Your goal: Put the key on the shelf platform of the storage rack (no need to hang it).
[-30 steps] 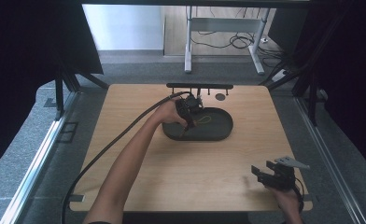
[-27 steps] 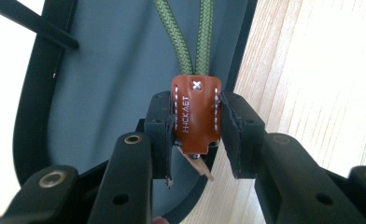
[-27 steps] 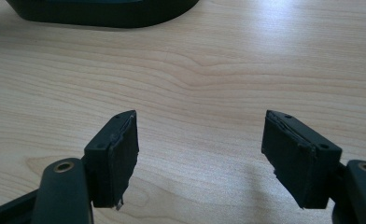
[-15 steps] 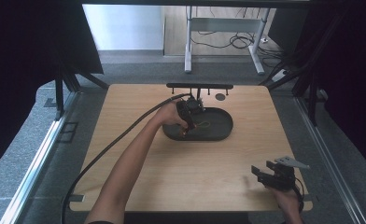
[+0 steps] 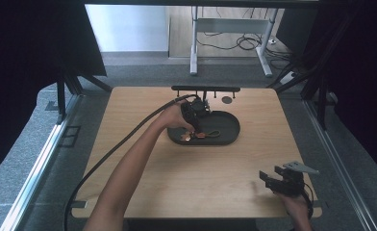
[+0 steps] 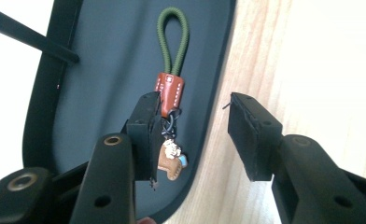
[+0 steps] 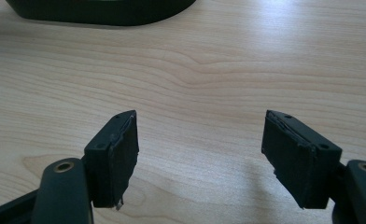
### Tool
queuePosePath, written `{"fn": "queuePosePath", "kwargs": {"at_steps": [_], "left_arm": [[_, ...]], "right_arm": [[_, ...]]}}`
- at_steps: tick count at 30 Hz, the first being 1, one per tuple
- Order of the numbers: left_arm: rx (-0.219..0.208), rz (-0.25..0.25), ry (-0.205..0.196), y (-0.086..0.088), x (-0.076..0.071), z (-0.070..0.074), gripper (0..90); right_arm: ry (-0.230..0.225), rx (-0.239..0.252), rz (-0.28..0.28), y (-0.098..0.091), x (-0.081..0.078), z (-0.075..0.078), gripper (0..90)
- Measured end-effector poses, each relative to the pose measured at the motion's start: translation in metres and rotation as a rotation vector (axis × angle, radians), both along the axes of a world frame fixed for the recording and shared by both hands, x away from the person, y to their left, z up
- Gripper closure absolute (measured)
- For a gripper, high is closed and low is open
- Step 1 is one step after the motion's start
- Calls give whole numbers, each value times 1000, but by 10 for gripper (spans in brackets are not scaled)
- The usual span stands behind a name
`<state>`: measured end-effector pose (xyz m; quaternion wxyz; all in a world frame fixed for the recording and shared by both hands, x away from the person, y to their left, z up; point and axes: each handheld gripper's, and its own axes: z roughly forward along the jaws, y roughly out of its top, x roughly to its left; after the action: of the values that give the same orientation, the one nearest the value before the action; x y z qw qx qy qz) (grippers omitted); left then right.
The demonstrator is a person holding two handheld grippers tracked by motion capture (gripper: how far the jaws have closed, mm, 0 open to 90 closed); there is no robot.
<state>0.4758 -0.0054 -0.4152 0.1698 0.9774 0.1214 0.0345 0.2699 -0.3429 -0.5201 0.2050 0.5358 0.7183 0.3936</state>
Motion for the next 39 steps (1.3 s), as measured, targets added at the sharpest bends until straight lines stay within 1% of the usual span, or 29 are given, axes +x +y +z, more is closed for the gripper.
{"fn": "queuePosePath", "kwargs": {"at_steps": [4, 7, 10, 12, 15, 16, 18, 20, 24, 30, 32, 34, 39], "left_arm": [[-63, 5, 4, 9, -10, 9, 531], [-76, 5, -2, 18, -18, 15, 528], [-93, 16, -11, 27, -26, 22, 516], [-106, 18, -23, 34, -32, 26, 501], [-139, 26, -33, 46, -45, 32, 490], [-163, 28, -31, 51, -50, 33, 489], [-161, 19, -35, 58, -57, 33, 485], [-172, 21, -26, 66, -64, 31, 485], [-184, 27, -30, 76, -74, 28, 485], [-186, 36, -44, 91, -90, 27, 483], [-195, 48, -51, 97, -96, 26, 483], [-194, 53, -56, 102, -102, 25, 483], [-207, 66, -58, 116, -117, 15, 482]], "right_arm": [[-2, -2, 2, 1, -1, 2, 276], [-1, -3, 7, 3, -1, 2, 276], [2, -7, 11, 5, -1, 1, 276], [1, -8, 14, 6, -1, 1, 276], [1, -9, 16, 8, 0, 2, 276], [1, -9, 17, 9, 1, 2, 276], [6, -13, 16, 12, 1, 1, 276], [7, -26, 27, 15, 1, 1, 276], [6, -32, 31, 17, 1, 1, 276], [-2, -35, 28, 17, 0, 2, 277], [1, -35, 27, 17, 0, 1, 277], [4, -36, 28, 16, 1, 1, 276], [10, -36, 29, 17, 1, 0, 277]]}}
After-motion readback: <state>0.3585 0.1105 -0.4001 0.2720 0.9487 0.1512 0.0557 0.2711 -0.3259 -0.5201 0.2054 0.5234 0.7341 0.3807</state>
